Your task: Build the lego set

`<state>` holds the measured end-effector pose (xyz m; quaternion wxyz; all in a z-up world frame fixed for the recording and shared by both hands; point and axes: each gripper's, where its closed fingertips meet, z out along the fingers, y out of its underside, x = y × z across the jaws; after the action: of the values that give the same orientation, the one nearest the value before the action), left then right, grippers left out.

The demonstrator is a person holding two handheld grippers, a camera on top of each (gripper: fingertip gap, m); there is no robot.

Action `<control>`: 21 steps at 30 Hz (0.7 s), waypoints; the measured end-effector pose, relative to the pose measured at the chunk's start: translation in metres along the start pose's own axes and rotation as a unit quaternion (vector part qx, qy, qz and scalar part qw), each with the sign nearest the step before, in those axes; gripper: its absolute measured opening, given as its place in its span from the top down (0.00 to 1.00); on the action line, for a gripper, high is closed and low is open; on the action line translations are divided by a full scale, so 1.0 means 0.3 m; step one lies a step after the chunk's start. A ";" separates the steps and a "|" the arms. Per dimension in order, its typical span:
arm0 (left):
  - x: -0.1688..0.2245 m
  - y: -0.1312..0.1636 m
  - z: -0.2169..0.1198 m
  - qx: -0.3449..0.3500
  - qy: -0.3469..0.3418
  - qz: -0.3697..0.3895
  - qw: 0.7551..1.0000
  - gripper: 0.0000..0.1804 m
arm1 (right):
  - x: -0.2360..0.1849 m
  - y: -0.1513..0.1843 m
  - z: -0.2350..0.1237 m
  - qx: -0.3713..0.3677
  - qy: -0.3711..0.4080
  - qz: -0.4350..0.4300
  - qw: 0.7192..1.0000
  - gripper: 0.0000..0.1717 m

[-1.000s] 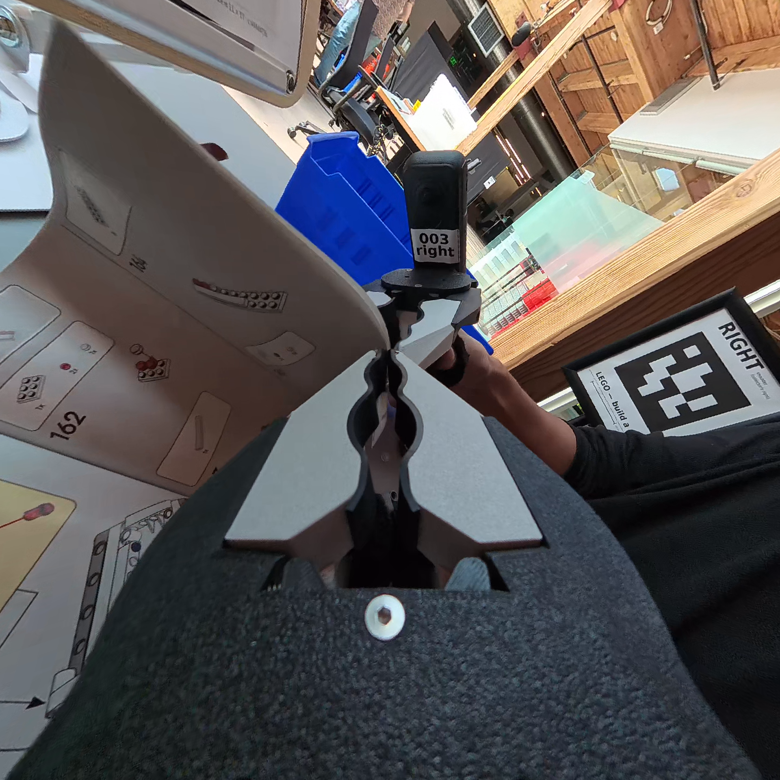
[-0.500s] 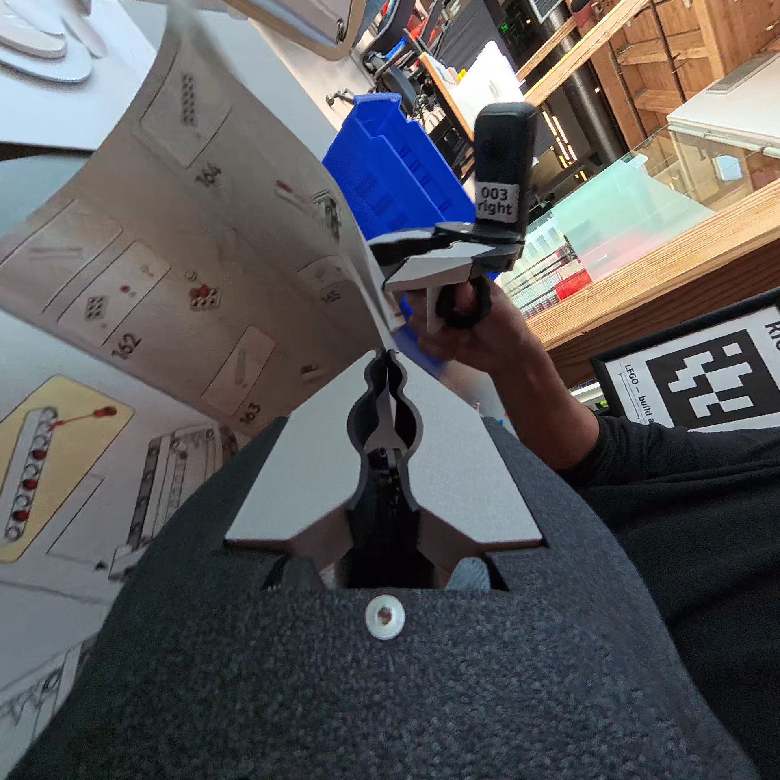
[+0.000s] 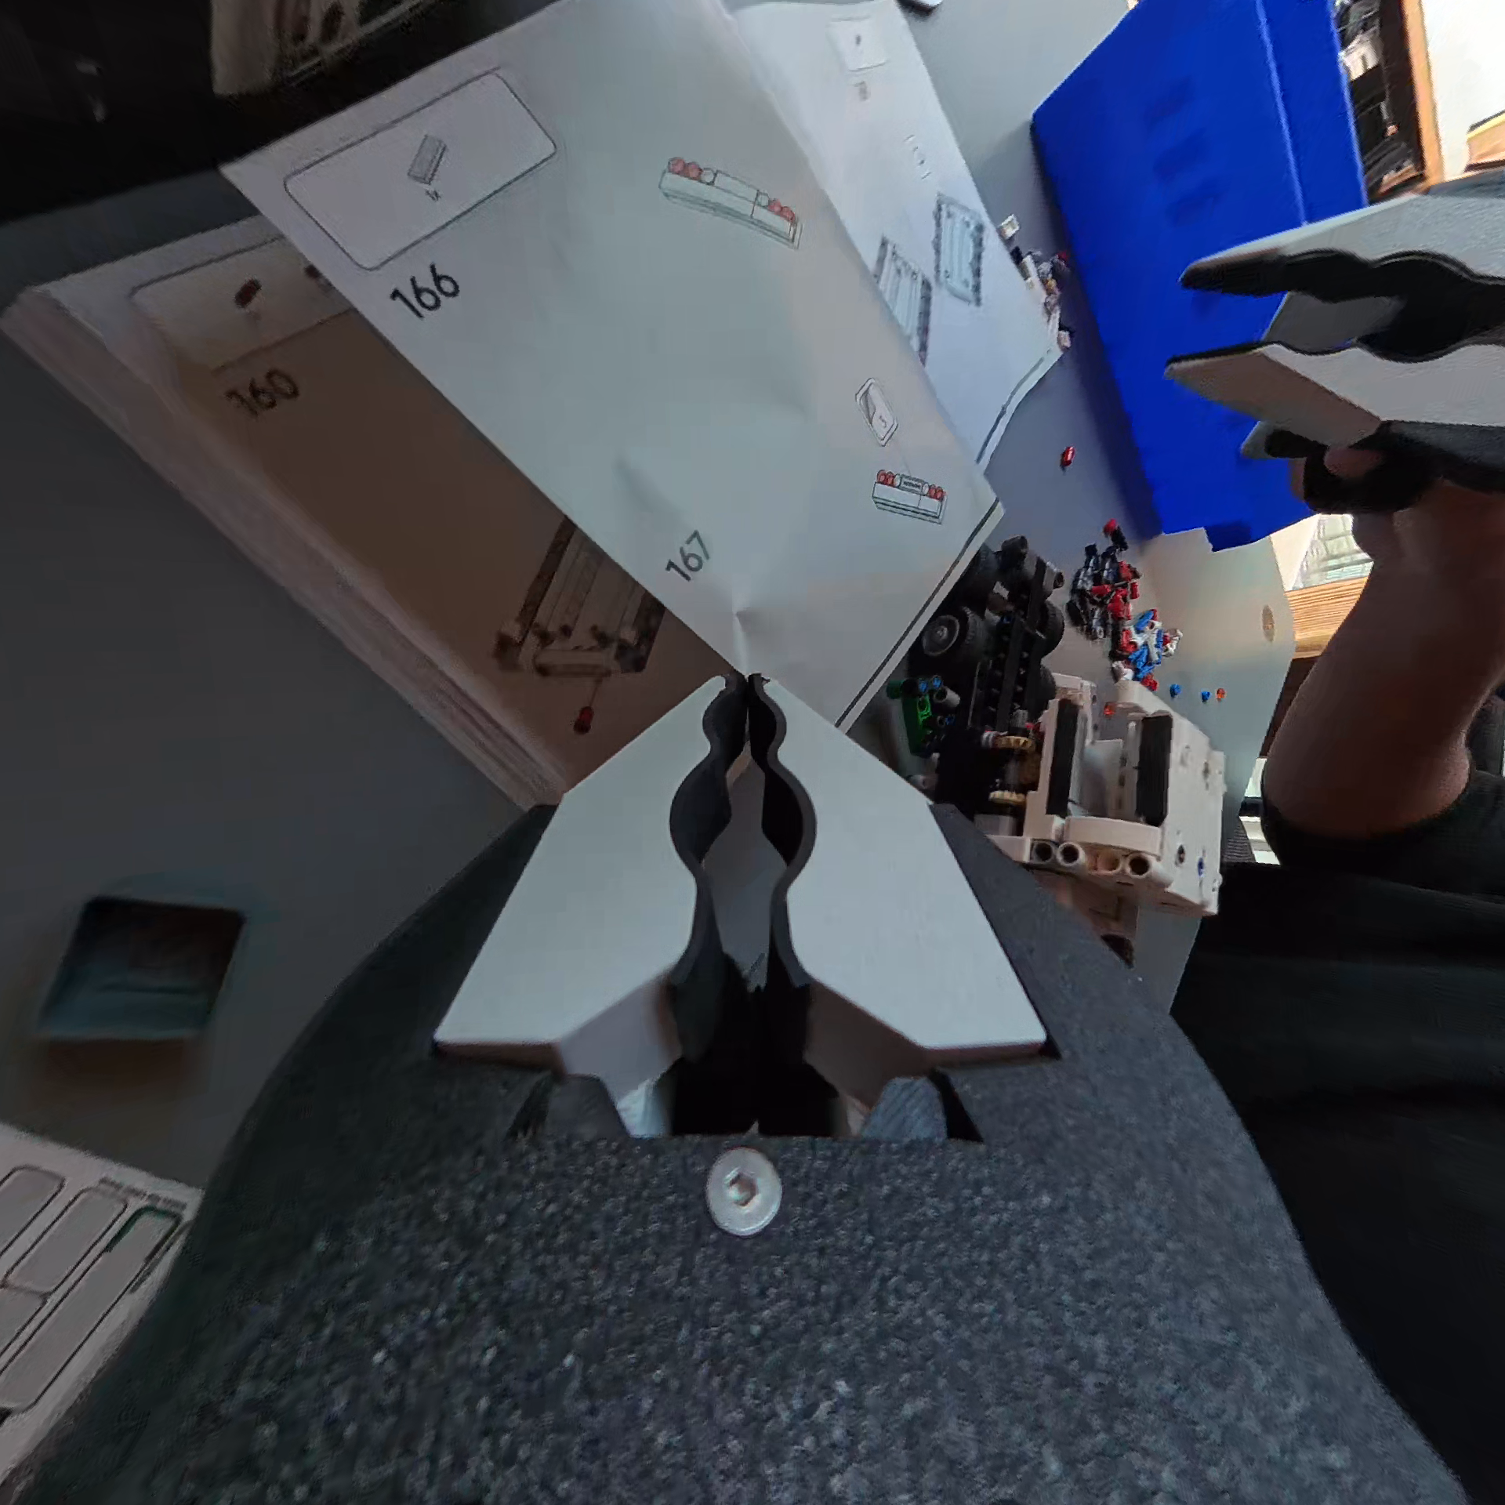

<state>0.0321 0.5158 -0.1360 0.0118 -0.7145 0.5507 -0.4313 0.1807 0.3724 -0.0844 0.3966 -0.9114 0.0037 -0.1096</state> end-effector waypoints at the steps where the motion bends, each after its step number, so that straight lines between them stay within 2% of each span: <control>1: -0.019 0.015 -0.007 -0.004 -0.007 -0.006 1.000 1.00 | -0.051 0.009 0.040 -0.010 -0.043 -0.006 0.999 0.86; 3: -0.051 0.042 -0.015 -0.012 -0.015 -0.015 1.000 1.00 | -0.120 0.034 0.121 -0.031 -0.099 -0.022 0.994 0.90; 7: -0.098 0.078 -0.026 -0.011 -0.027 -0.025 0.999 1.00 | -0.200 0.051 0.229 -0.037 -0.158 -0.041 0.986 0.96; 12: -0.135 0.074 -0.056 -0.002 -0.058 -0.021 0.998 0.99 | -0.244 0.056 0.284 -0.049 -0.178 -0.068 0.980 1.00; 14: -0.155 0.061 -0.081 -0.003 -0.108 0.004 0.994 0.96 | -0.251 0.061 0.301 -0.058 -0.186 -0.064 0.979 1.00; 16: -0.161 0.026 -0.123 -0.001 -0.183 0.054 0.982 0.92 | -0.256 0.066 0.315 -0.061 -0.194 -0.065 0.977 1.00; 18: -0.129 -0.055 -0.177 0.020 -0.254 0.121 0.960 0.89 | -0.261 0.066 0.319 -0.062 -0.205 -0.061 0.975 1.00; 19: -0.085 -0.113 -0.183 0.044 -0.263 0.152 0.952 0.91 | -0.262 0.066 0.320 -0.064 -0.211 -0.057 0.974 1.00; 21: 0.026 -0.210 -0.119 0.069 -0.230 0.201 0.950 0.95 | -0.266 0.067 0.323 -0.067 -0.223 -0.051 0.971 1.00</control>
<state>0.0587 0.5508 -0.0779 0.2741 -0.6660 0.6341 -0.2815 0.1241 0.4361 -0.1788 0.3197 -0.9363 -0.1240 0.0763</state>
